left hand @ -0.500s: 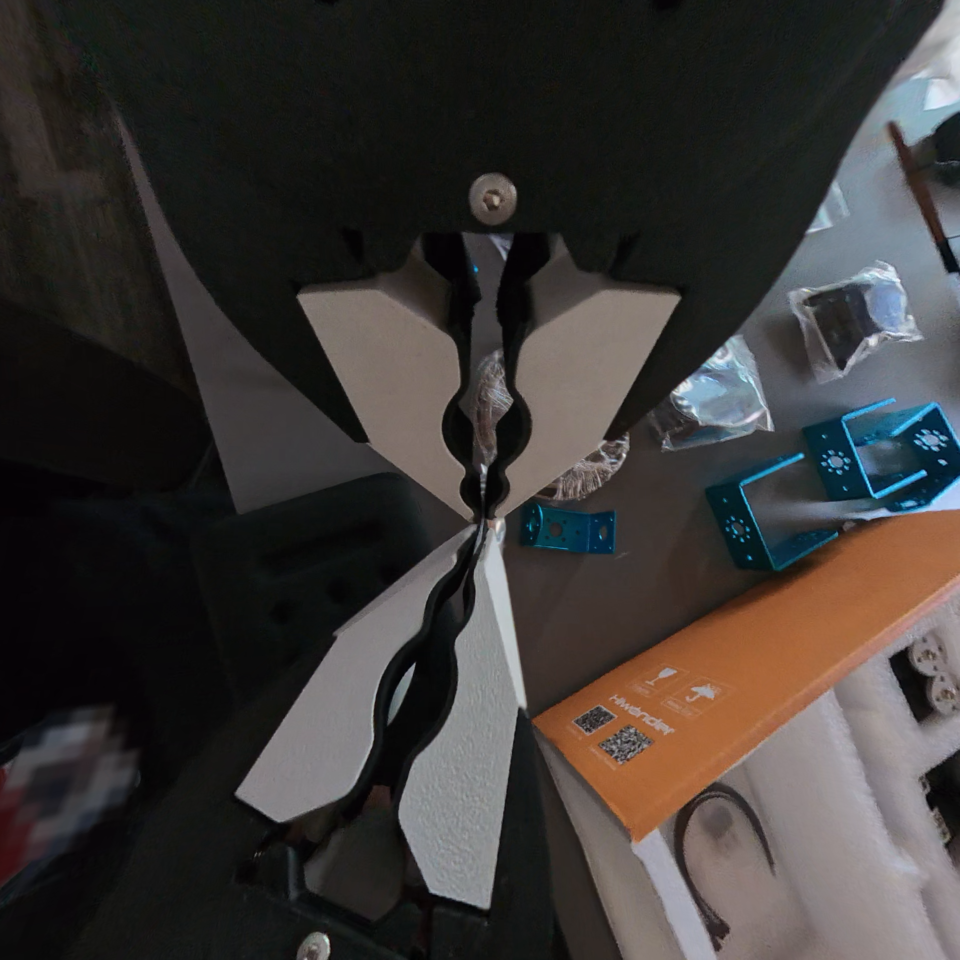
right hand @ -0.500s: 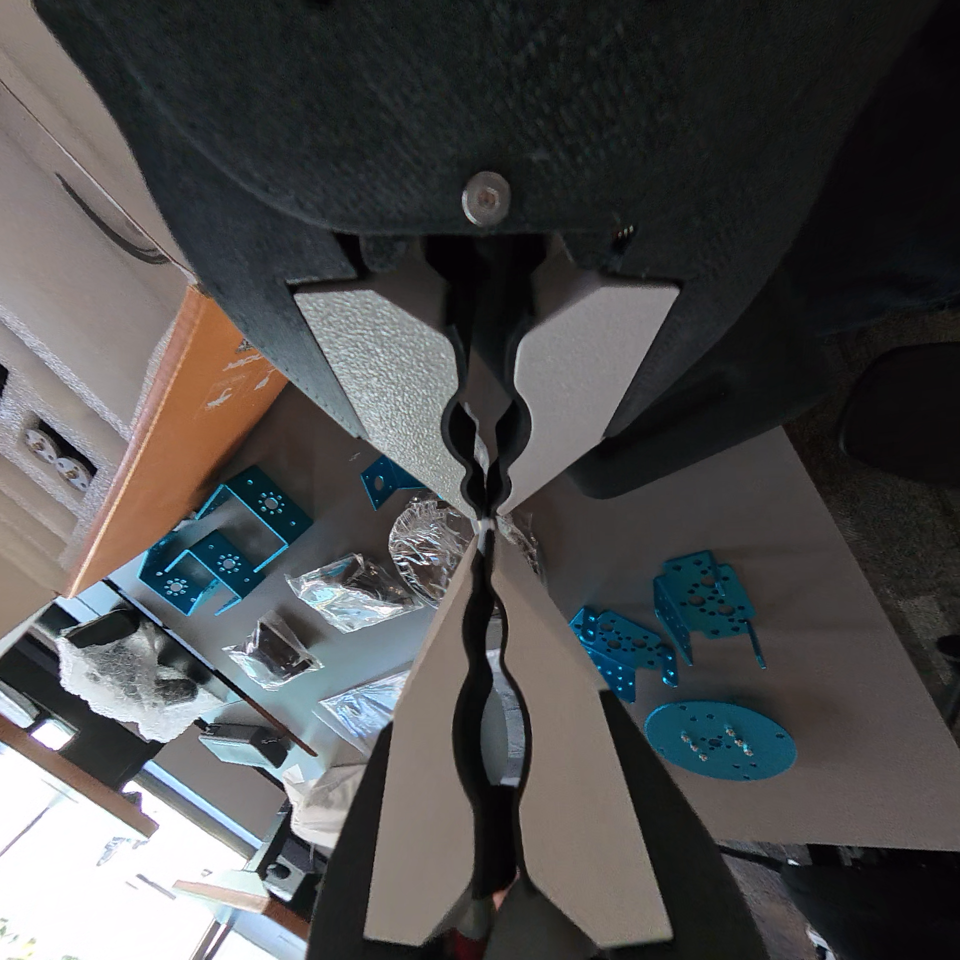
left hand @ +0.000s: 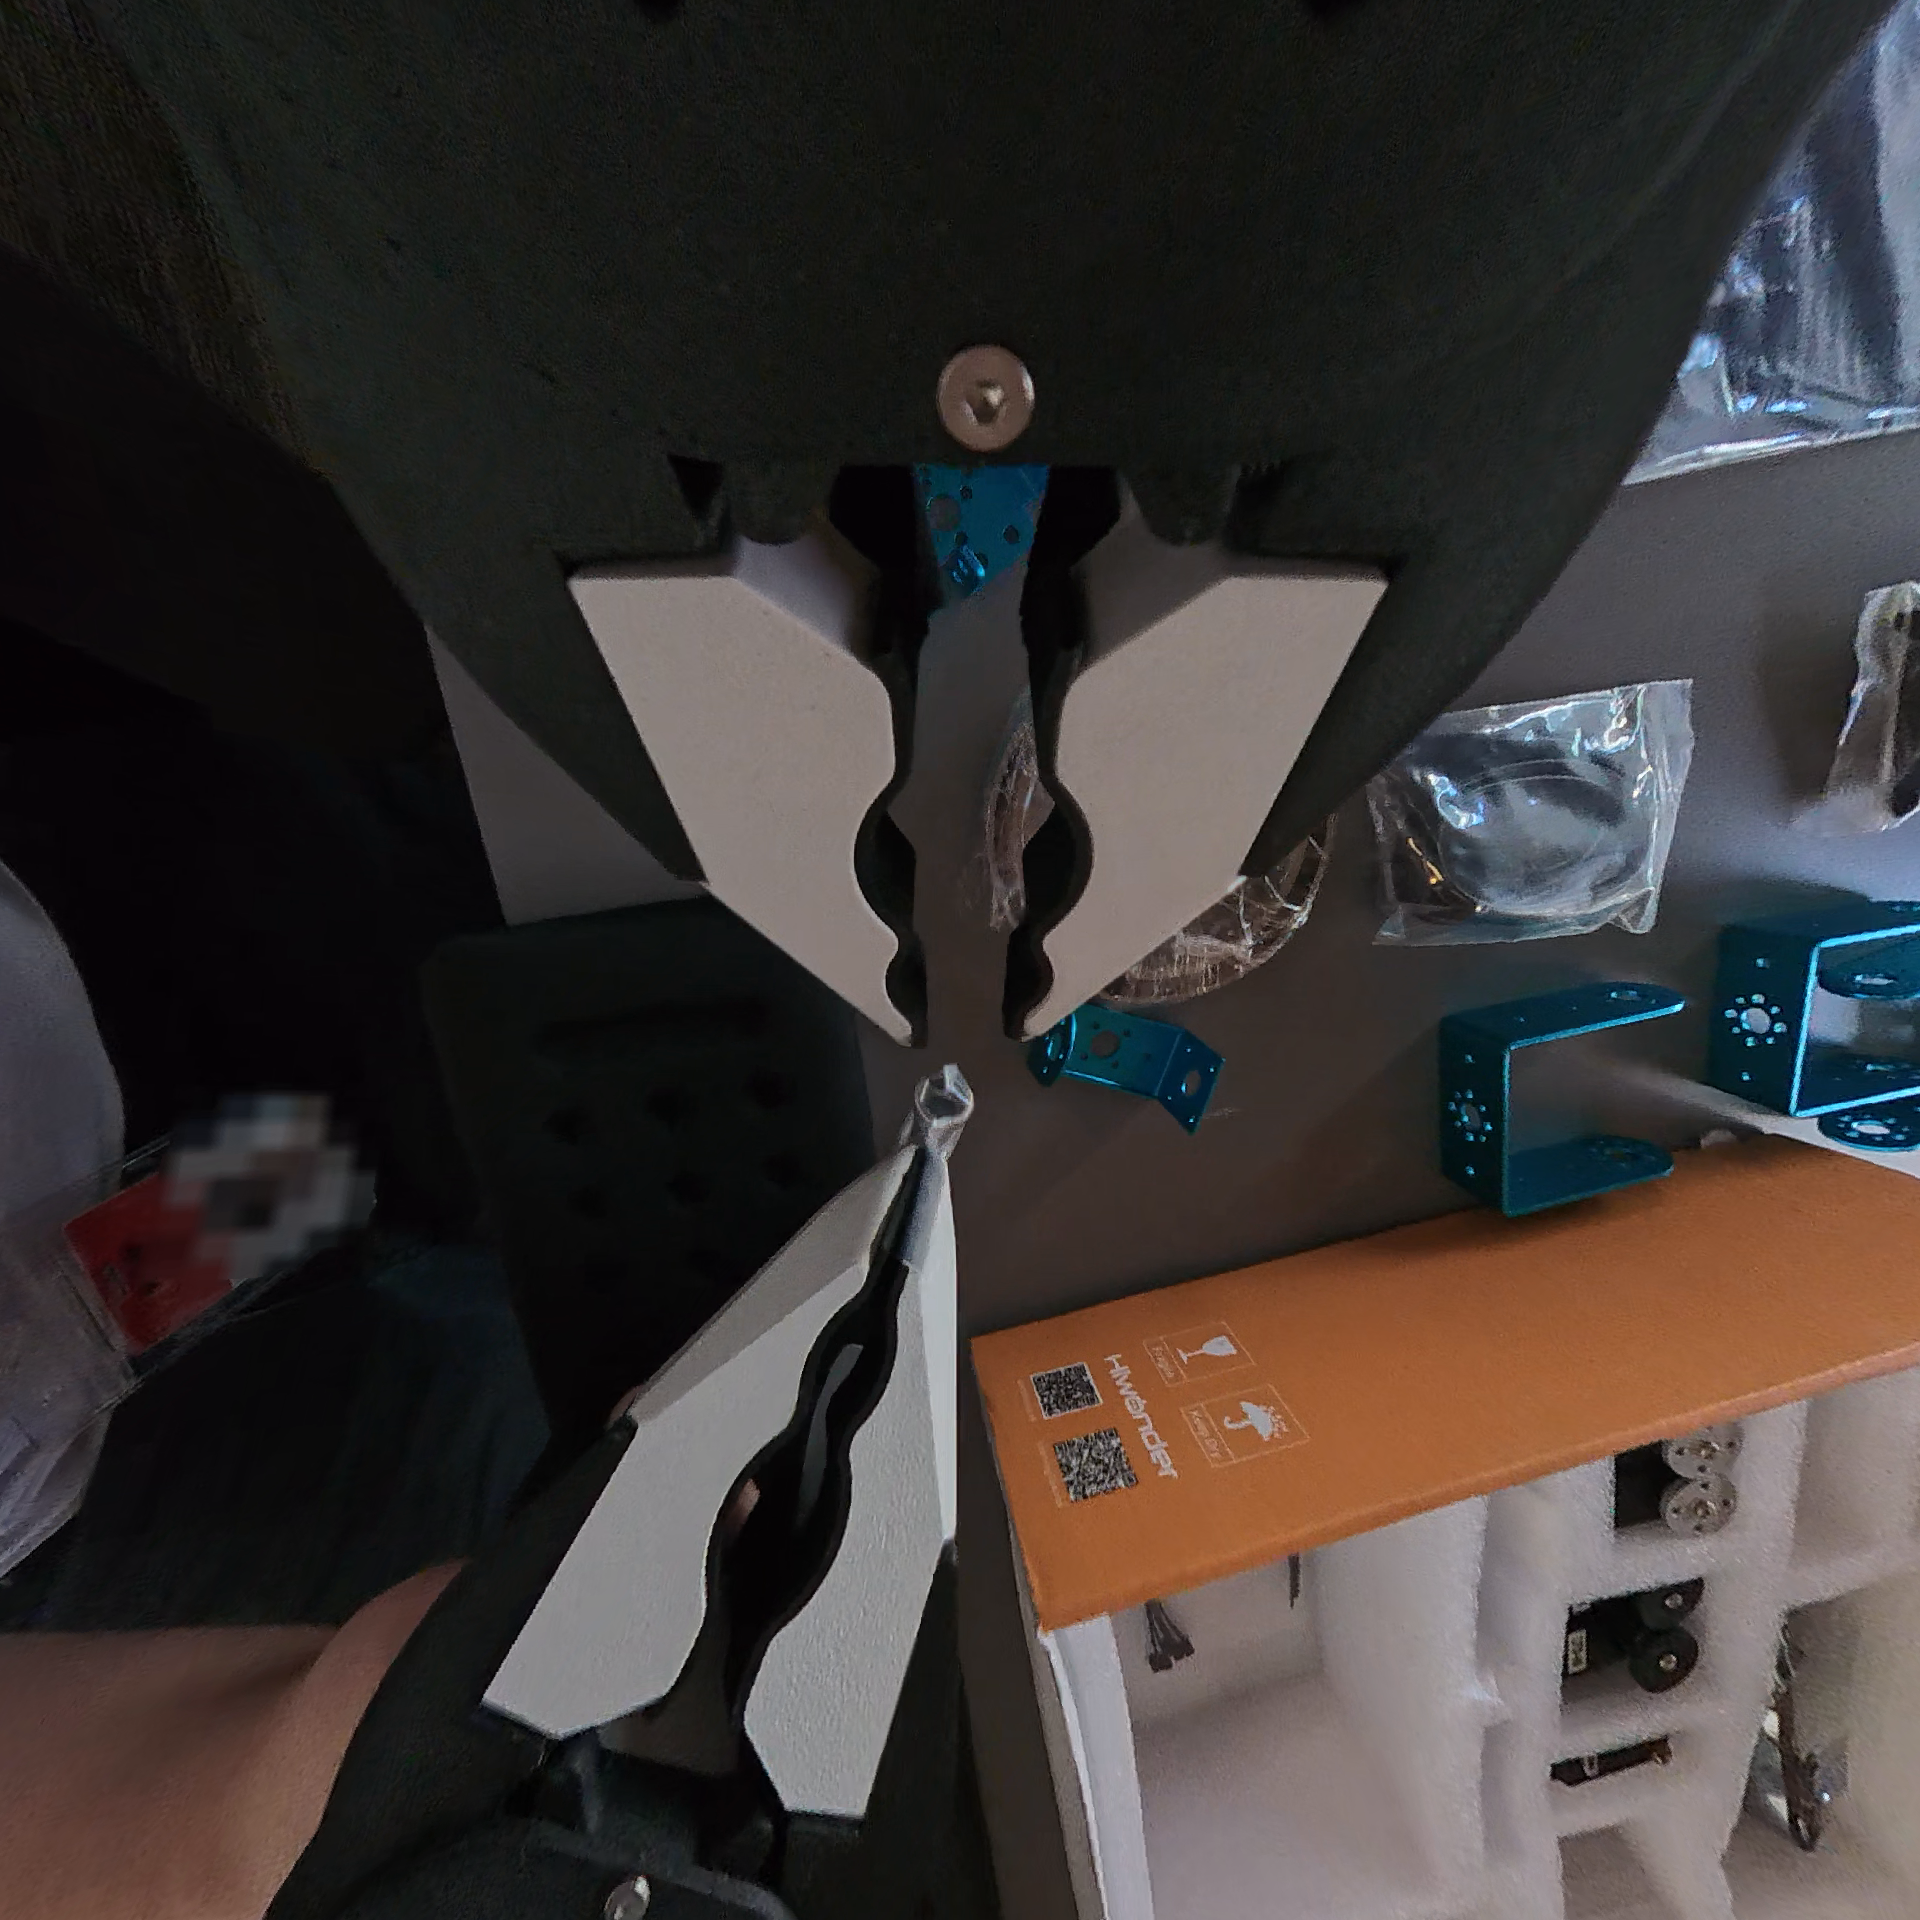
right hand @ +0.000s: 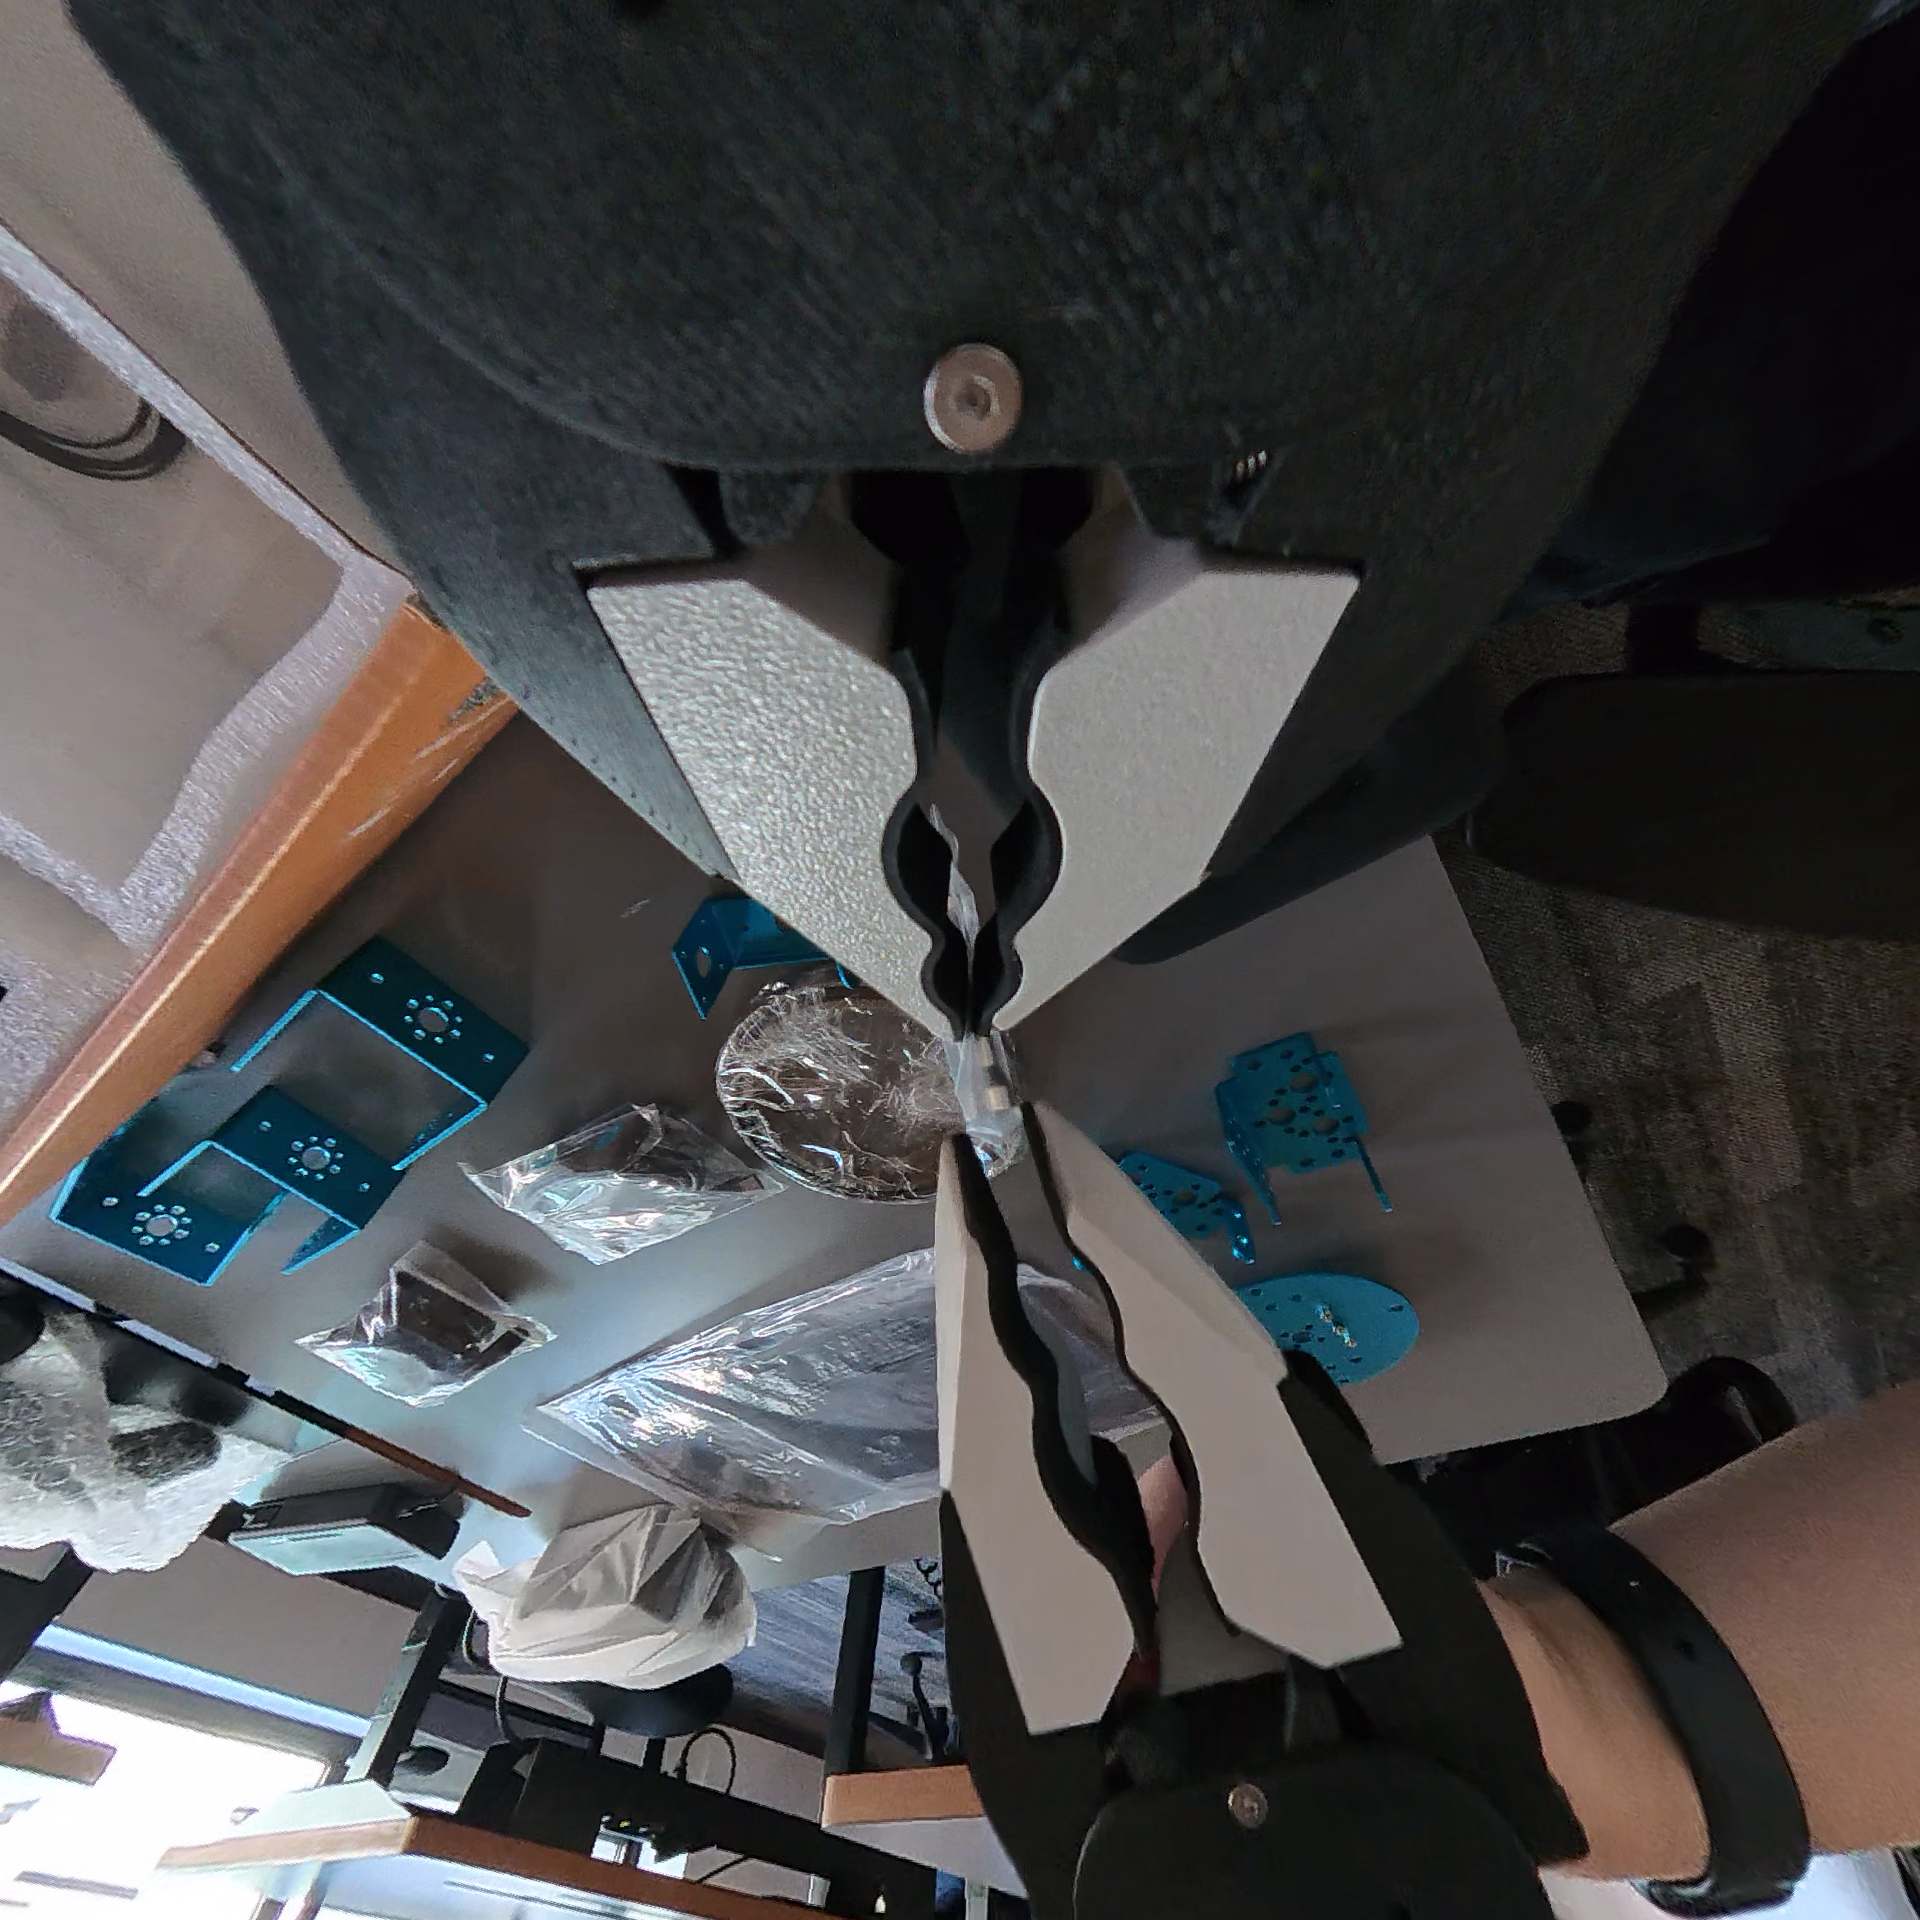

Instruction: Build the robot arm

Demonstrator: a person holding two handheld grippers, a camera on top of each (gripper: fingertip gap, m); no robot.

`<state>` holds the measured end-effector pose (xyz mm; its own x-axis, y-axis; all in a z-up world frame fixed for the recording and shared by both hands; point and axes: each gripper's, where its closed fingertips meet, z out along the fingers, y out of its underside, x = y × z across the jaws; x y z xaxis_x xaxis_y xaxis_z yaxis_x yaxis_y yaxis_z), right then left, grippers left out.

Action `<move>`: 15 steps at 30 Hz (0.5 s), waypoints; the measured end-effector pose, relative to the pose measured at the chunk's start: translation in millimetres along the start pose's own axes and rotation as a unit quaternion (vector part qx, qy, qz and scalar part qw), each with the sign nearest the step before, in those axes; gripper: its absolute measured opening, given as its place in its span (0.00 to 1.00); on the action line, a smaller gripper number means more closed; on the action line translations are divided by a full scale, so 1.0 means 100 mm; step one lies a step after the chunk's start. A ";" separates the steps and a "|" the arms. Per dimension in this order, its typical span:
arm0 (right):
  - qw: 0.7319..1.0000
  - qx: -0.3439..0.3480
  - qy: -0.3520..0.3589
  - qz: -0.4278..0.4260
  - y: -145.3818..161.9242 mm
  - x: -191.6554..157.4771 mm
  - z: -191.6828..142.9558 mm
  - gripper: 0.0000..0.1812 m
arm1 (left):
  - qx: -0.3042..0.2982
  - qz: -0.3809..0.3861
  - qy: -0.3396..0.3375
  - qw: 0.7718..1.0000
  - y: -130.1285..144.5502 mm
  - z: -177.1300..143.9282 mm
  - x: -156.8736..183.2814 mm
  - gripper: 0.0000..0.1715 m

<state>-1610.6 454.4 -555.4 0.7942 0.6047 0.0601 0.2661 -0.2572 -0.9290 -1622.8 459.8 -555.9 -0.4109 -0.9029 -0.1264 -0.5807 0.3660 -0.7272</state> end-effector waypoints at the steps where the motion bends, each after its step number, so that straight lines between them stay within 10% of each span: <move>1: 1.000 -0.003 -0.003 -0.002 0.01 -0.01 0.00 0.00 | 0.009 -0.003 0.008 1.000 -0.04 -0.01 0.01 0.07; 15: 0.997 -0.070 0.004 -0.027 0.15 0.06 0.06 0.11 | -0.024 0.004 0.020 1.000 -0.05 0.06 0.05 0.00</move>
<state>-1605.1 458.3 -570.5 0.7805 0.6149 0.1129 0.3830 -0.3275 -0.8638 -1617.9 451.7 -556.4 -0.4418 -0.8910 -0.1041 -0.6101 0.3835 -0.6933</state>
